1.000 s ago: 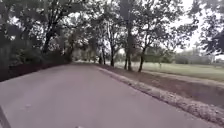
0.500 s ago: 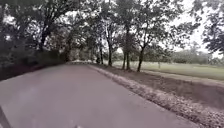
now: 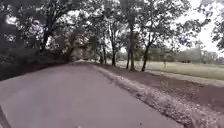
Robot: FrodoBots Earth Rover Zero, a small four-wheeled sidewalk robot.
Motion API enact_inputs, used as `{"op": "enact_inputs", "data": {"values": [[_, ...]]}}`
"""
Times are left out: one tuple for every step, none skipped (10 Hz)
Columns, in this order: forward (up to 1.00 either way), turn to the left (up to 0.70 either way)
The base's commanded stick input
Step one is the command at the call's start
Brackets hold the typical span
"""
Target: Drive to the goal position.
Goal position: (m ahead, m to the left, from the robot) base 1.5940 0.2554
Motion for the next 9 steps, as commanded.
{"op": "enact_inputs", "data": {"values": [[1.00,0.25],[1.00,0.28],[1.00,0.32],[1.00,0.35],[1.00,0.38],[1.00,0.40],[0.88,0.38],[0.72,0.33],[0.55,0.28]]}}
